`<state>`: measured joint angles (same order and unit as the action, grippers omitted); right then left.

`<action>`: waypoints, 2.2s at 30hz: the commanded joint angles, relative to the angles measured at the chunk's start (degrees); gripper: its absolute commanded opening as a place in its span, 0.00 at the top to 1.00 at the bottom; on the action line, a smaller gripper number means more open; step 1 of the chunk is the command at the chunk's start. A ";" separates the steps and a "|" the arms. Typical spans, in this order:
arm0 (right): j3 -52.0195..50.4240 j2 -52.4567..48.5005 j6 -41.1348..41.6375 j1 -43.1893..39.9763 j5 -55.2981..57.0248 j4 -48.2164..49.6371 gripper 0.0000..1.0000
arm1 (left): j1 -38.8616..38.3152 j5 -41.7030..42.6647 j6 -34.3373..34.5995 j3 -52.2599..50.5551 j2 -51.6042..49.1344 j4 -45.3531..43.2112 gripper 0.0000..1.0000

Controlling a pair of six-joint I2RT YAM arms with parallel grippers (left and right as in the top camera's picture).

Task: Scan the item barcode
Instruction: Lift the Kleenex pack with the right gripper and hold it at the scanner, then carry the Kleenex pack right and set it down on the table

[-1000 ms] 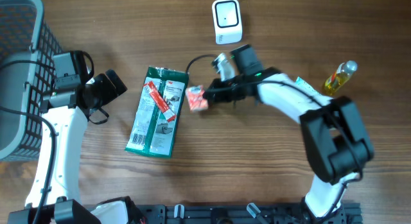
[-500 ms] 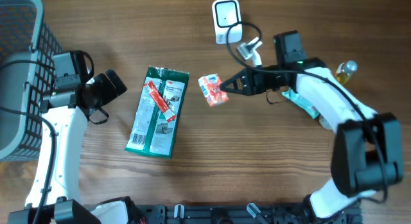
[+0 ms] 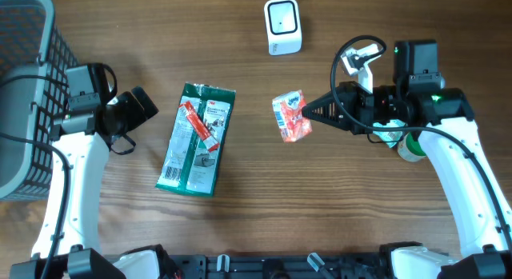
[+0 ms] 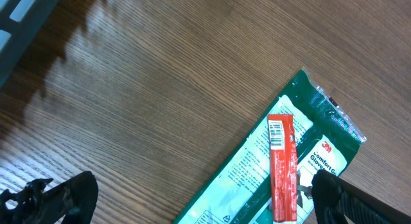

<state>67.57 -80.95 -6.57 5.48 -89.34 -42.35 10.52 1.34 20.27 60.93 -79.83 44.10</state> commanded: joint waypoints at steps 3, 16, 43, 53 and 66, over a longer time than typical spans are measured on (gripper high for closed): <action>-0.04 0.81 2.82 0.15 21.22 1.55 0.96 | 0.20 -0.37 -0.09 0.22 -0.22 -0.11 0.00; 35.89 -11.43 14.19 5.42 79.93 -16.04 0.96 | 0.20 -0.37 -0.09 0.22 -0.22 -0.11 0.00; 51.98 -55.56 -22.01 20.92 120.43 15.74 0.96 | 0.20 -0.37 -0.09 0.22 -0.22 -0.11 0.00; 52.26 -55.19 -21.70 20.70 121.85 17.35 0.96 | 0.20 -0.37 -0.09 0.22 -0.22 -0.11 0.00; 51.65 -32.39 6.05 13.66 99.84 -36.79 0.96 | 0.20 -0.37 -0.09 0.22 -0.22 -0.11 0.00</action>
<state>120.11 -113.01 -11.49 22.28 20.01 -71.02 10.52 1.34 20.27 60.93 -79.83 44.10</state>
